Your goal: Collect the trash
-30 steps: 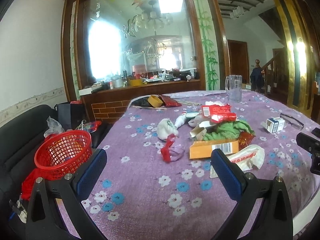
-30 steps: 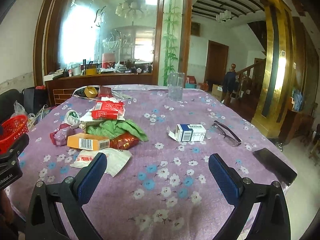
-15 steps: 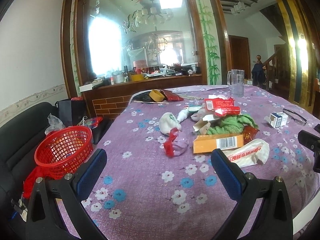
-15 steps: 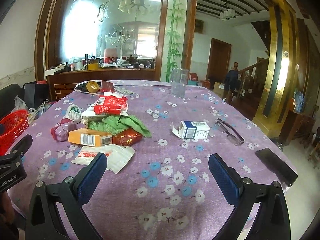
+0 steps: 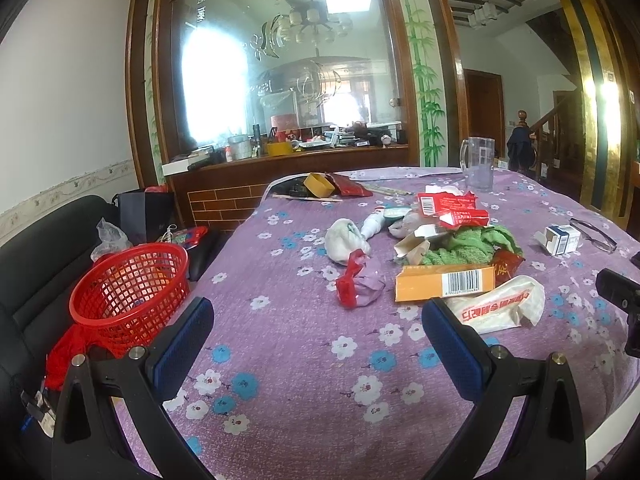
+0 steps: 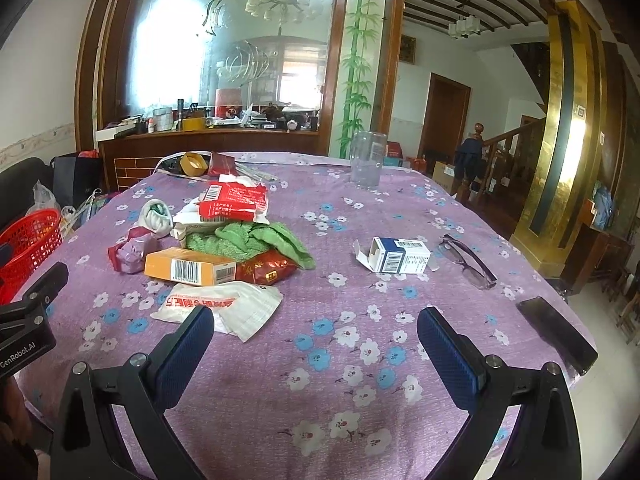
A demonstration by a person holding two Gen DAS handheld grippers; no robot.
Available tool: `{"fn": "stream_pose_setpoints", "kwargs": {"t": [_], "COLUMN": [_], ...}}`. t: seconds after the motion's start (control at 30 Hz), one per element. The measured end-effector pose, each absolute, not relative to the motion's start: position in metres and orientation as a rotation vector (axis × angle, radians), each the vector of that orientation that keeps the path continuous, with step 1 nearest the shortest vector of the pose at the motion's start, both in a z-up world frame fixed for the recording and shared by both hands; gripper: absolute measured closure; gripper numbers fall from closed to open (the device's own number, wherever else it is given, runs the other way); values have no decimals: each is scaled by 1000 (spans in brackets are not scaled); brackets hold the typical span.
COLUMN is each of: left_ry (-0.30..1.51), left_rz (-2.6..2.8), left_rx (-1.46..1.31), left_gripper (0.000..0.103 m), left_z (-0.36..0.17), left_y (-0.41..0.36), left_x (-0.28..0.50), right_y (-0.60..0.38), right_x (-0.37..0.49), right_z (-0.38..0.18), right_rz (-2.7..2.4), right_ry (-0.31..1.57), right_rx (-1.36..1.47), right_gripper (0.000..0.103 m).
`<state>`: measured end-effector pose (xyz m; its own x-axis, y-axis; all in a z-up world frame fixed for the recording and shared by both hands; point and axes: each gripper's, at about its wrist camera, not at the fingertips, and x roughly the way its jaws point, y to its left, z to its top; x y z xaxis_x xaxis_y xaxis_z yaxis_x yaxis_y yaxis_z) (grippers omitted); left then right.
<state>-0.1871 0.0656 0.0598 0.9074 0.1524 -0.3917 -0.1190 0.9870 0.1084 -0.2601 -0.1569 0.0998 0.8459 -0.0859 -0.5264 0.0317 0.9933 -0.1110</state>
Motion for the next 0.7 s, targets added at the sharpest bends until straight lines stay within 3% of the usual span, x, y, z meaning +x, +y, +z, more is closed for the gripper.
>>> {"fn": "stream_pose_setpoints", "kwargs": {"t": [0.7], "left_ry": [451], "left_rz": [132], "left_rx": [78], "left_gripper": [0], "left_z": [54], "left_y": [69], "left_x": [-179], "right_y": [-155], "right_x": [-255], "right_z": [93], "right_rz": [-51], "right_ry": [590], "right_rx": [-93], "right_gripper": [0]}}
